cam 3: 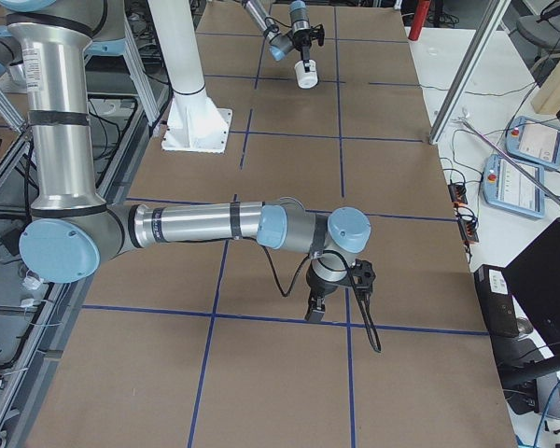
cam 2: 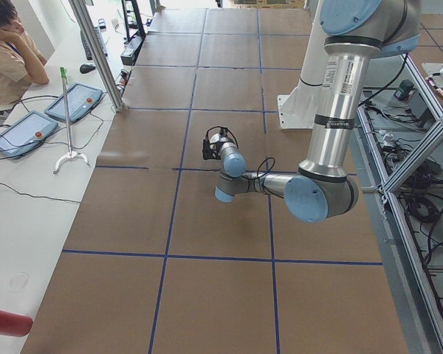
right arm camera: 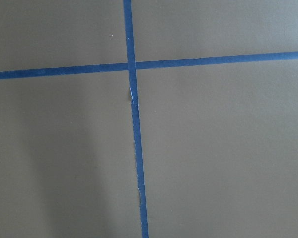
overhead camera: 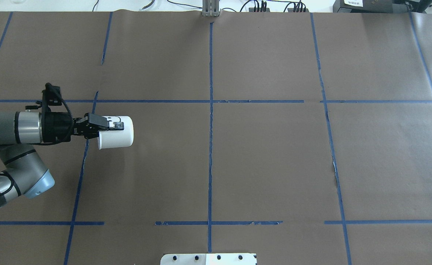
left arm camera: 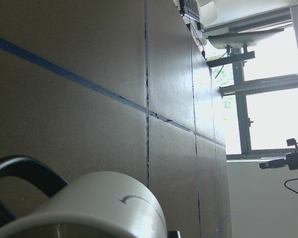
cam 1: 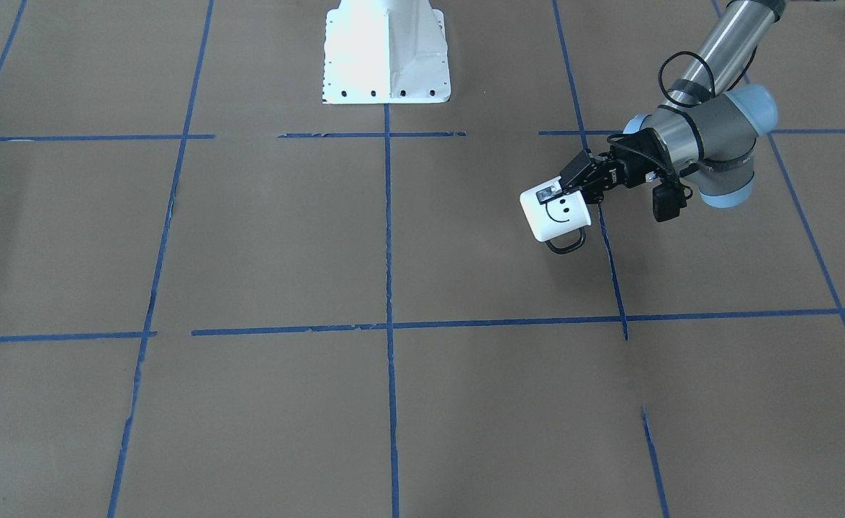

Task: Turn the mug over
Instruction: 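Lift the mug with the left gripper and rotate it upright, moving farther out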

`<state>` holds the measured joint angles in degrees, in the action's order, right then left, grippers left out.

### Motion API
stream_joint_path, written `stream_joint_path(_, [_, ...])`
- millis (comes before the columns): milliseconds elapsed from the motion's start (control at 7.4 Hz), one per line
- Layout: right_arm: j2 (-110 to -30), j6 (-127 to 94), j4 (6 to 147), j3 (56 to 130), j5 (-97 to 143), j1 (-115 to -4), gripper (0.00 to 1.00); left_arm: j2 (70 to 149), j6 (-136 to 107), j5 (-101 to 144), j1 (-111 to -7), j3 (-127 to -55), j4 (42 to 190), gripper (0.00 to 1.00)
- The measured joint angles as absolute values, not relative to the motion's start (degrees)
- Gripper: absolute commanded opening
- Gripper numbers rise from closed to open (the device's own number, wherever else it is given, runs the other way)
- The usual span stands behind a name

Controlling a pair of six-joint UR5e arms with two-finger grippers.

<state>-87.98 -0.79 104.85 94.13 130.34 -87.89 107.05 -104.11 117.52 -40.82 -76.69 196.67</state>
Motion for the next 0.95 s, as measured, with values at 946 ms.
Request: stream_joint_path(946, [-88.0, -0.8, 104.9, 94.1, 130.3, -87.9, 1.0, 132.9, -96.7, 118.7, -37.4, -89.4, 112.1, 0.0])
